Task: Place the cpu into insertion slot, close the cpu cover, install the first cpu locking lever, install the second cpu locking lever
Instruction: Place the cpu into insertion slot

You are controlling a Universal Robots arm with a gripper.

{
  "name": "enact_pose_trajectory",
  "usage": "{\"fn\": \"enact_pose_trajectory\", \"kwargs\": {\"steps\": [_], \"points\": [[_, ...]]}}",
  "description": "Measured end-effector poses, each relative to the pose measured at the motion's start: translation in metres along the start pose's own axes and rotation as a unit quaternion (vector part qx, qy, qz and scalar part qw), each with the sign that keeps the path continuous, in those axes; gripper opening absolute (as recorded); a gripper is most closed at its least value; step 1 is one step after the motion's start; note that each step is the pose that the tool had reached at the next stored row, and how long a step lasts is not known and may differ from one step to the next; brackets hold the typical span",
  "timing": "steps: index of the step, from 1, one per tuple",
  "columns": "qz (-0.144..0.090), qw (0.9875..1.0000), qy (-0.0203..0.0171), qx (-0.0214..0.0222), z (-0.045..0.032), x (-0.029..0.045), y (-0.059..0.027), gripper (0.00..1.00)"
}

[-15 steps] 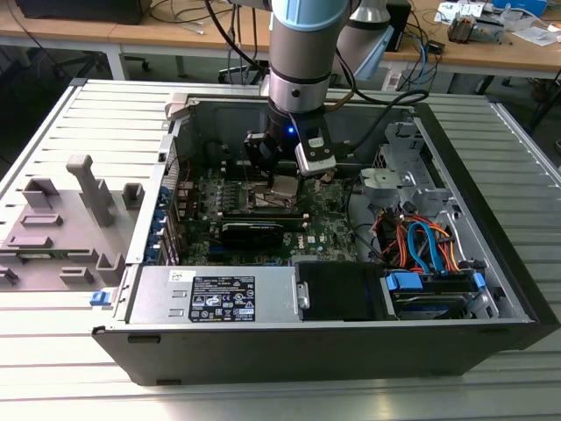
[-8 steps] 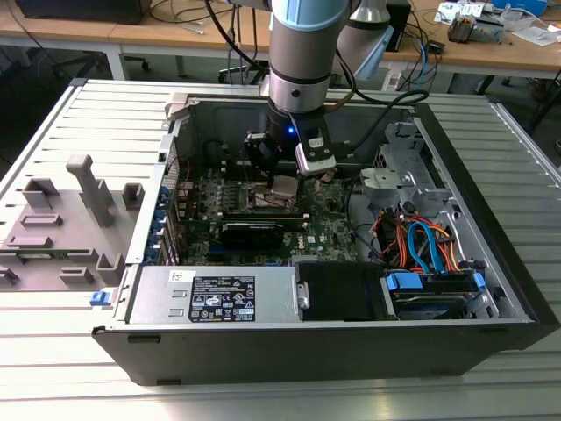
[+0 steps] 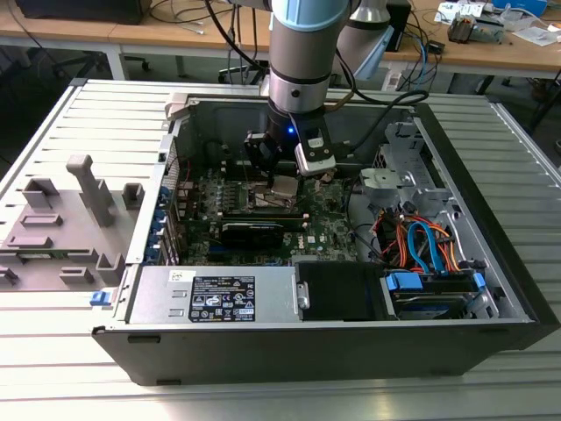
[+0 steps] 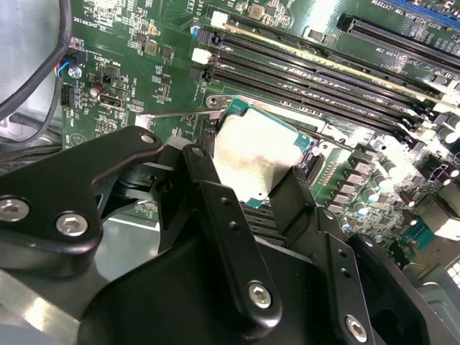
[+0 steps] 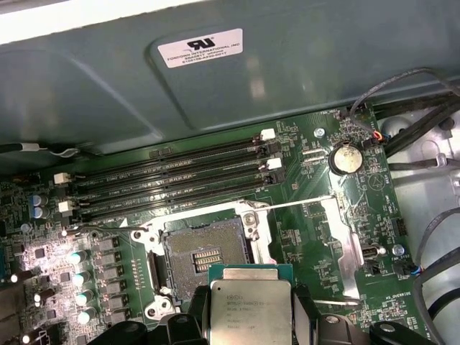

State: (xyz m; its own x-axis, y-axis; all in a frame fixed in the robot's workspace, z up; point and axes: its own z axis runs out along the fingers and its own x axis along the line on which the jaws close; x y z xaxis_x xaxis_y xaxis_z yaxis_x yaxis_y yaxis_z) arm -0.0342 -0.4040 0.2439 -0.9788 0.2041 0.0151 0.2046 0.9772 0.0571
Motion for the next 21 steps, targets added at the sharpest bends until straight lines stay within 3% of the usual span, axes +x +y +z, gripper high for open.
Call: {"fn": "enact_pose_trajectory", "kwargs": {"steps": [21], "points": [[0.006,1.0,-0.0004,0.0002,0.0002,0.0,0.0,0.55]]}}
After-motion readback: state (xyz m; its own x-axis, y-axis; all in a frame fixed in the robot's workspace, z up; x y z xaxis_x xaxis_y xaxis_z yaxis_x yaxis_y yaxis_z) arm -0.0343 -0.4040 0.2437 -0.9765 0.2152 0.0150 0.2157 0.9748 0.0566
